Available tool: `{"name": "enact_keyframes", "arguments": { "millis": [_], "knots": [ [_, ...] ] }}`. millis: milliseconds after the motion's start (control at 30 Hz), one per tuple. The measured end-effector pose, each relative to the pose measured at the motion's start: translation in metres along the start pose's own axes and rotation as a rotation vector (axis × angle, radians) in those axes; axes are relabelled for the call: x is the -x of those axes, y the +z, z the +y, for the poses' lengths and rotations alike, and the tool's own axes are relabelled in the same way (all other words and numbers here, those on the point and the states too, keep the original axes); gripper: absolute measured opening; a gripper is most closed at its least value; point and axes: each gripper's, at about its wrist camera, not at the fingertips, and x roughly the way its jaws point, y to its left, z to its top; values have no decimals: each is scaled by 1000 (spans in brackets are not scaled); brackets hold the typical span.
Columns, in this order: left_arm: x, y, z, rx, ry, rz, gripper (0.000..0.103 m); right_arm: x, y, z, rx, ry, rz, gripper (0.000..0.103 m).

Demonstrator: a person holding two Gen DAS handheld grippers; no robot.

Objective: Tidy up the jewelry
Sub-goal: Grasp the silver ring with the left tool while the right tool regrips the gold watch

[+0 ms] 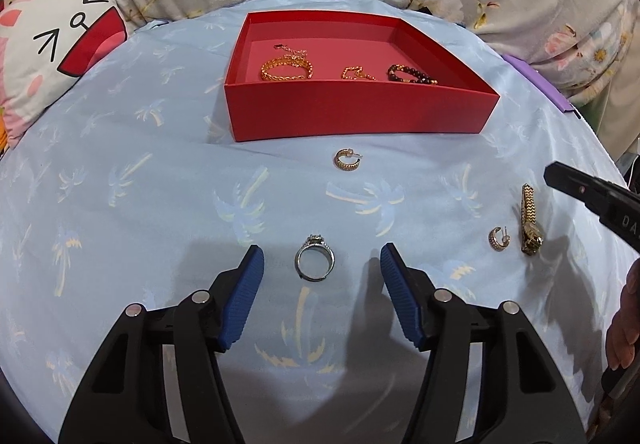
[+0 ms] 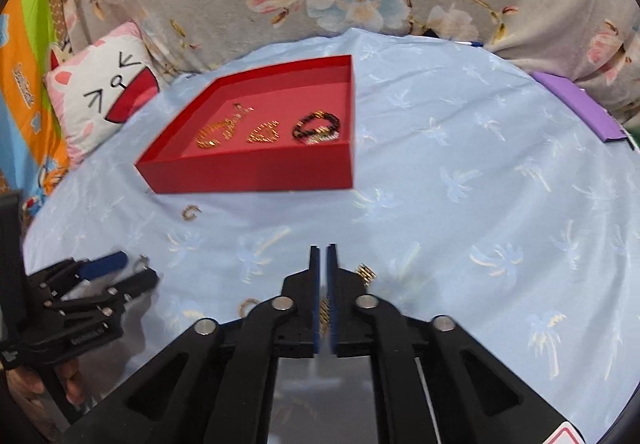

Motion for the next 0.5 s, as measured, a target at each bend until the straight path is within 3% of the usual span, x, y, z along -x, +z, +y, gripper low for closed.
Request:
{"name": "enact_keyframes", "arguments": {
  "millis": [67, 100, 233, 500],
  "knots": [
    [0, 0, -1, -6, 1, -5, 57, 1, -8, -4, -4, -14, 19, 32],
    [-1, 0, -2, -12, 6, -9, 57, 2, -12, -6, -15, -14, 29, 34],
    [-1, 1, -2, -10, 4, -13, 55, 6, -27, -8, -57, 8, 59, 39],
    [-1, 1, -2, -5, 2, -12, 55, -9, -34, 17, -42, 33, 94, 38]
  ]
}}
